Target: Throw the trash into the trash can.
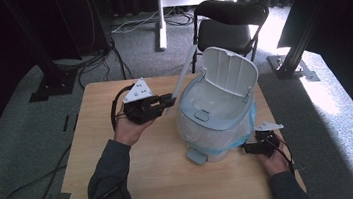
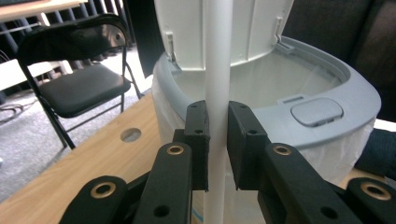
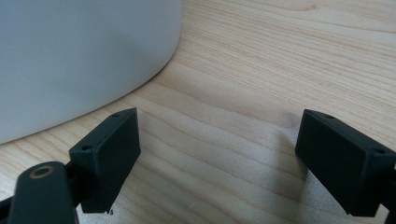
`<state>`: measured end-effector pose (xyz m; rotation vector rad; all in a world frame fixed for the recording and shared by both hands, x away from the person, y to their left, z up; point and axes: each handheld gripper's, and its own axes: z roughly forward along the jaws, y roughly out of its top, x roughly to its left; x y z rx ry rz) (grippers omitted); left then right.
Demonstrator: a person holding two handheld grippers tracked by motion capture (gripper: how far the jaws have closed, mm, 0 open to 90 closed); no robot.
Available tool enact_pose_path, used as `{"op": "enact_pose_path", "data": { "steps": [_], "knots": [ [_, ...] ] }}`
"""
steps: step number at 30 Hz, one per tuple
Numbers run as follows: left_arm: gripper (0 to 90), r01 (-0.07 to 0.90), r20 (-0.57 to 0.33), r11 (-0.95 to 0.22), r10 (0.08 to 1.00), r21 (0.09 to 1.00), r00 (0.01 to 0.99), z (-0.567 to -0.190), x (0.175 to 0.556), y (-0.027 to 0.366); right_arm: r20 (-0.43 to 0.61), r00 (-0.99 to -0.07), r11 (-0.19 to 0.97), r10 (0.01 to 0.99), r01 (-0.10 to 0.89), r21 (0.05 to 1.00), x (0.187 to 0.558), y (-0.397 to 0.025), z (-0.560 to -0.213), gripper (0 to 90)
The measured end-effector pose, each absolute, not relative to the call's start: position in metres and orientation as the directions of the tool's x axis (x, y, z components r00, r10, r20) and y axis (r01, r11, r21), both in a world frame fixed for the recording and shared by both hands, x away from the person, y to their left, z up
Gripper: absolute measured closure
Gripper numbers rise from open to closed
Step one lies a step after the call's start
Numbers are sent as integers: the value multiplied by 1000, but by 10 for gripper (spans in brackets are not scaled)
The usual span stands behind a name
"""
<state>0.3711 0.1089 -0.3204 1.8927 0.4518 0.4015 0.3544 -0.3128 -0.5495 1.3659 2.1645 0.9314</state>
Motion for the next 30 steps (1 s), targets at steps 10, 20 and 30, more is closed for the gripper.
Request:
{"op": "enact_pose_path", "data": {
  "steps": [10,20,30],
  "knots": [
    [789,89,90,-332,488,939,868,-305,376,102,6,-433,295,902,624,724,354,-313,-549,129],
    [789,68,95,-314,476,947,874,-294,382,90,6,-432,294,902,624,724,354,-313,-549,129],
    [789,68,80,-295,463,953,883,-290,389,75,6,-432,294,902,624,724,354,-313,-549,129]
  ]
}}
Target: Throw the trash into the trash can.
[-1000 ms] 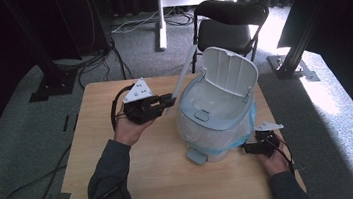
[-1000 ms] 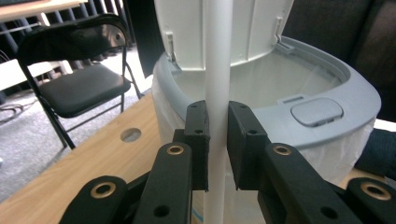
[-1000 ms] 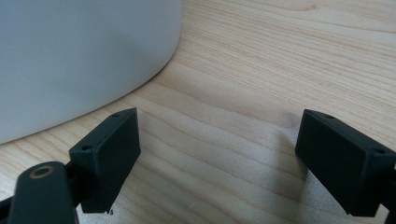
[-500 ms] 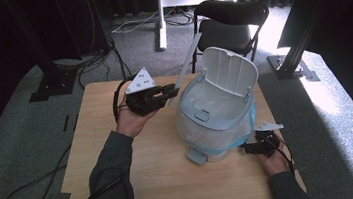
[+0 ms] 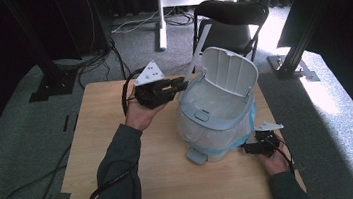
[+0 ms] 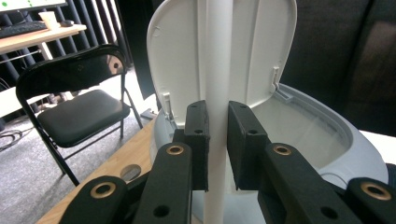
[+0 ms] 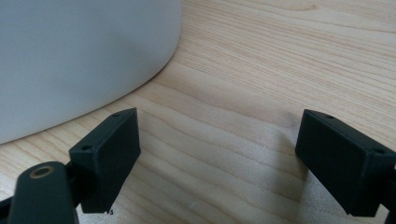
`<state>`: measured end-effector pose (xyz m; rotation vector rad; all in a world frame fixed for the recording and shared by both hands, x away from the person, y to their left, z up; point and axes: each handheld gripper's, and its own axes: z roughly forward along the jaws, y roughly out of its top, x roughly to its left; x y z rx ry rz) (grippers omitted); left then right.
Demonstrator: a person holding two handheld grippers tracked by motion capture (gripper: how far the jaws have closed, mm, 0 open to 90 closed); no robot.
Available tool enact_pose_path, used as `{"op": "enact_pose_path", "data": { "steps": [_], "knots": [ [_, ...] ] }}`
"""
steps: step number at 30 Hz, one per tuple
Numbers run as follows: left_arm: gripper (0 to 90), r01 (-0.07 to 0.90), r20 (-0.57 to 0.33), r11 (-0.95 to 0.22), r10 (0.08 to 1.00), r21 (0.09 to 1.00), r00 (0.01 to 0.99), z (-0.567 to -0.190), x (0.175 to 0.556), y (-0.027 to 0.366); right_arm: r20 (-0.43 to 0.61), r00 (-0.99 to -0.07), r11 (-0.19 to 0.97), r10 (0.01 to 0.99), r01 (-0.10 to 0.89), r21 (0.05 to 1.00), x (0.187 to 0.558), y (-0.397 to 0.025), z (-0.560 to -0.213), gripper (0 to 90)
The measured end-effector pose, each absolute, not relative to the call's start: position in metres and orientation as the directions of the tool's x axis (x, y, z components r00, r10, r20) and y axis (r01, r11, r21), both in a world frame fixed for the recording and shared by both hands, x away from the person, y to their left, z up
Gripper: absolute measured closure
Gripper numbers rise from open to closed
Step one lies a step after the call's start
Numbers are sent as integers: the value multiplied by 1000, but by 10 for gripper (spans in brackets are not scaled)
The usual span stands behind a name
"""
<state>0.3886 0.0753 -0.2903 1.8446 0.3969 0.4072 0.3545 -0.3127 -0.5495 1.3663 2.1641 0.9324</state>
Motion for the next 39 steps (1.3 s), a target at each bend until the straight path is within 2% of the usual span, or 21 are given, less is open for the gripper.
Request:
{"op": "enact_pose_path", "data": {
  "steps": [21,39],
  "knots": [
    [788,78,52,-267,449,961,892,-292,397,54,6,-433,294,902,624,724,355,-313,-549,129],
    [786,84,51,-288,431,954,901,-298,405,35,6,-433,294,901,624,724,355,-313,-549,129]
  ]
}}
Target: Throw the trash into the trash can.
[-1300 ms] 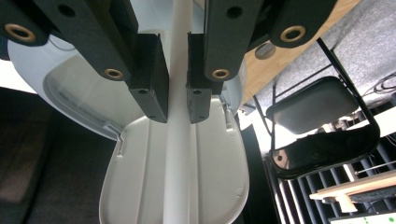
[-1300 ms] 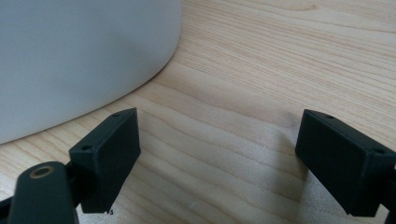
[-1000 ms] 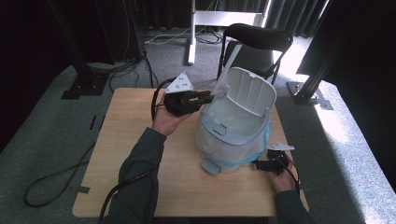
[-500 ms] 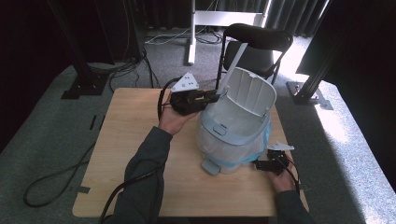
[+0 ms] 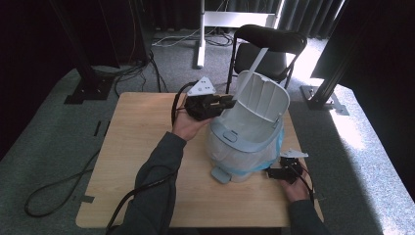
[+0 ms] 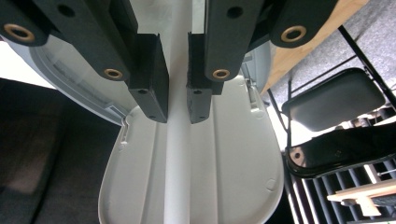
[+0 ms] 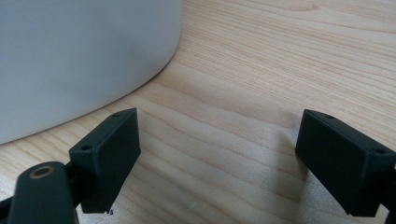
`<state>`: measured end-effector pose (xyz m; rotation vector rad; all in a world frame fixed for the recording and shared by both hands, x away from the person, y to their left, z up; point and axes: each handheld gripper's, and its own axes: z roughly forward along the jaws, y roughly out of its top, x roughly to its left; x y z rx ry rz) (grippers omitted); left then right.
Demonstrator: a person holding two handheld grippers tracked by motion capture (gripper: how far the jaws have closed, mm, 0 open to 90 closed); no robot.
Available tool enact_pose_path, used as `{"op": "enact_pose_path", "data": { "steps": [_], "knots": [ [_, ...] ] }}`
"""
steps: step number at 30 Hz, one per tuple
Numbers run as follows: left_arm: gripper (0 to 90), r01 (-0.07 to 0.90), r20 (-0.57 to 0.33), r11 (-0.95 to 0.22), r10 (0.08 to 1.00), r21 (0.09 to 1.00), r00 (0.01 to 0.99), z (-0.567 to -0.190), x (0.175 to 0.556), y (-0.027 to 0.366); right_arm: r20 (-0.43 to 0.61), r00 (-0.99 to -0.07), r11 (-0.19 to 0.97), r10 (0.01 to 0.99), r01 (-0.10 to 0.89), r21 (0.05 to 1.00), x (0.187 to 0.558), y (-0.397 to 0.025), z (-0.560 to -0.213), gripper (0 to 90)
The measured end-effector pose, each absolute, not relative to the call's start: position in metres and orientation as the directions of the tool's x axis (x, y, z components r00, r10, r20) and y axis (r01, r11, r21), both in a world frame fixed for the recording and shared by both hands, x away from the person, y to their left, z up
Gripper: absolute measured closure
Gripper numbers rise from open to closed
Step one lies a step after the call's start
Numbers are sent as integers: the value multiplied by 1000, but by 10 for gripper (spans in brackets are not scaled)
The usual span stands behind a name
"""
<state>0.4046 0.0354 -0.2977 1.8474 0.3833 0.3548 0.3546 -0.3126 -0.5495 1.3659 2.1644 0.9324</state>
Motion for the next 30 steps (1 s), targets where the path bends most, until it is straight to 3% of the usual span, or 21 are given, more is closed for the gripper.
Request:
{"op": "enact_pose_path", "data": {
  "steps": [11,15,30],
  "knots": [
    [781,96,41,-298,424,950,905,-302,410,30,6,-433,295,901,624,724,355,-313,-549,129],
    [648,116,22,-293,429,949,903,-304,414,29,6,-433,295,901,624,724,355,-313,-549,129],
    [616,133,8,-275,458,952,889,-301,420,41,6,-433,295,901,624,724,355,-313,-549,129]
  ]
}}
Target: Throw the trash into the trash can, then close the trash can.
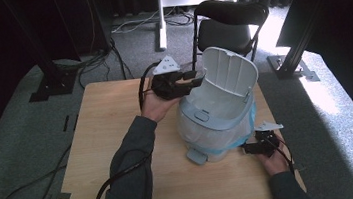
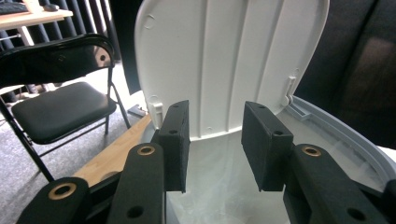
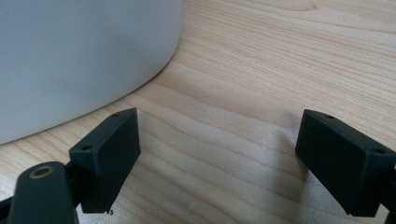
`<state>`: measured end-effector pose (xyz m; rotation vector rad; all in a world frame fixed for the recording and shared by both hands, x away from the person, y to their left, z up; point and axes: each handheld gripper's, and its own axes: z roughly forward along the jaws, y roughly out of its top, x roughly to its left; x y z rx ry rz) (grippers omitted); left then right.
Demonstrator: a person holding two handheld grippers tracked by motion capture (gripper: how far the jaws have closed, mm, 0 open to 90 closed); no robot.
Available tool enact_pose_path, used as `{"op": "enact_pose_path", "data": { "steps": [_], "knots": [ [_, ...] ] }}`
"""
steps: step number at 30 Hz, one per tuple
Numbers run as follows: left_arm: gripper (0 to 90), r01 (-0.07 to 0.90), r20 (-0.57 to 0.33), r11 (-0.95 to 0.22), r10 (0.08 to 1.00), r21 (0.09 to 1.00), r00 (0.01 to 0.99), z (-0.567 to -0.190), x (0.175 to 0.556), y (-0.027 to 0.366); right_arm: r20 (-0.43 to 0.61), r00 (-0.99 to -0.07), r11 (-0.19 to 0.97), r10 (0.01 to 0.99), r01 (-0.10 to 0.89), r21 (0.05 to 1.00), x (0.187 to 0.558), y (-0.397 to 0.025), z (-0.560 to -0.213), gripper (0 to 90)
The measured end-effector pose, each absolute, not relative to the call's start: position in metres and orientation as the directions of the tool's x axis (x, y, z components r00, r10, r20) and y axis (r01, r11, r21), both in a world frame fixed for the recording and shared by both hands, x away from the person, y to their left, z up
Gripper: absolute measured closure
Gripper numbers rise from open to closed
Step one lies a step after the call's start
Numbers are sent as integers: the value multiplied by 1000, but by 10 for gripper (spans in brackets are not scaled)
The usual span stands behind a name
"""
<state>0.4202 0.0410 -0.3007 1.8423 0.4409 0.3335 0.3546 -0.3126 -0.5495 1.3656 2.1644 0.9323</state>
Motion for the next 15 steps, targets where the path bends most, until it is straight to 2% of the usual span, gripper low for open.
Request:
{"op": "enact_pose_path", "data": {
  "steps": [15],
  "knots": [
    [584,129,-1,-238,476,963,880,-289,424,48,6,-433,295,901,624,724,355,-312,-549,129]
  ]
}}
